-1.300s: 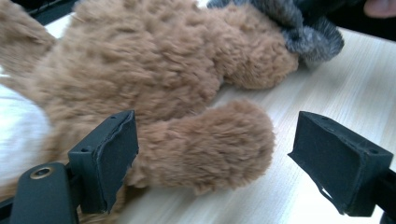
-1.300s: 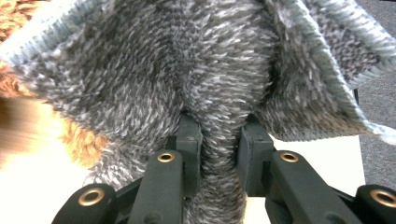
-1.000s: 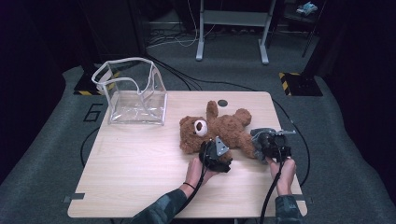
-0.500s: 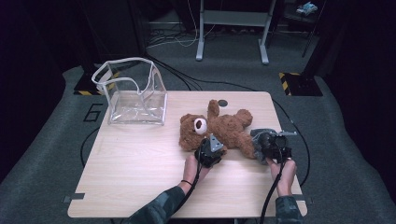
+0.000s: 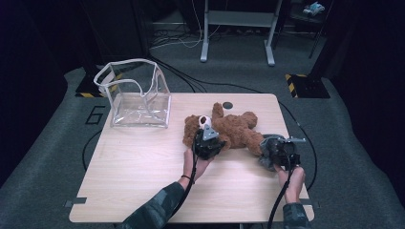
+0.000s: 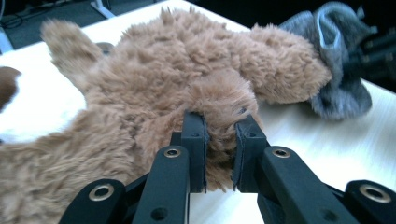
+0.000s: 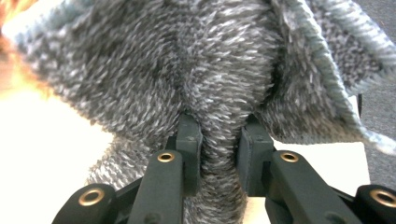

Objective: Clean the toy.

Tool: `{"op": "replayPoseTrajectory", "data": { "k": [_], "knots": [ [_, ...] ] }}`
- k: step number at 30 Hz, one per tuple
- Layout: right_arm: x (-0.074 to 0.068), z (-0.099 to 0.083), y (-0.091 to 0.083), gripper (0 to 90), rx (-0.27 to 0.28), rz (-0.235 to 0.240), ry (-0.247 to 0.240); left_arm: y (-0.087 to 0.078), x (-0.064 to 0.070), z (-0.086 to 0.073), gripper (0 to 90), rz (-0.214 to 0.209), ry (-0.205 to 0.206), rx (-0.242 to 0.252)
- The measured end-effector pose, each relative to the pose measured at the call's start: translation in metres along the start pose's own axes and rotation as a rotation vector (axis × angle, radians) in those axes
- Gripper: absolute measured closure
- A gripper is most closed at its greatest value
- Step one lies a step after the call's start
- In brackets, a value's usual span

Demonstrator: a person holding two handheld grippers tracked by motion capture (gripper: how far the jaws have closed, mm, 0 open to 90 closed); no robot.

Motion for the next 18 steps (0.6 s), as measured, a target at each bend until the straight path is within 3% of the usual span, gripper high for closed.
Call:
{"op": "replayPoseTrajectory", "data": {
  "k": [9,14,18],
  "knots": [
    [-0.032,-0.005,-0.002,73.4,0.021,0.052,-0.062,-0.006,-0.016,0.027,79.1,0.003,-0.066,0.028],
    [-0.059,-0.005,-0.009,73.5,0.054,0.103,-0.097,-0.009,-0.019,0.040,79.0,0.003,-0.101,0.047],
    [-0.084,0.002,-0.018,73.4,0.104,0.147,-0.158,-0.003,-0.026,0.037,78.9,0.014,-0.120,0.014]
  ]
}}
Point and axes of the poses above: each handheld gripper's, and its own axes: y roughly forward along the jaws, z roughly out of its top, x roughly to its right, the point moved 8 cm from there along y, roughly forward along the jaws, and after that the axes turned 7 degrees about z, right-handed, at the moved point
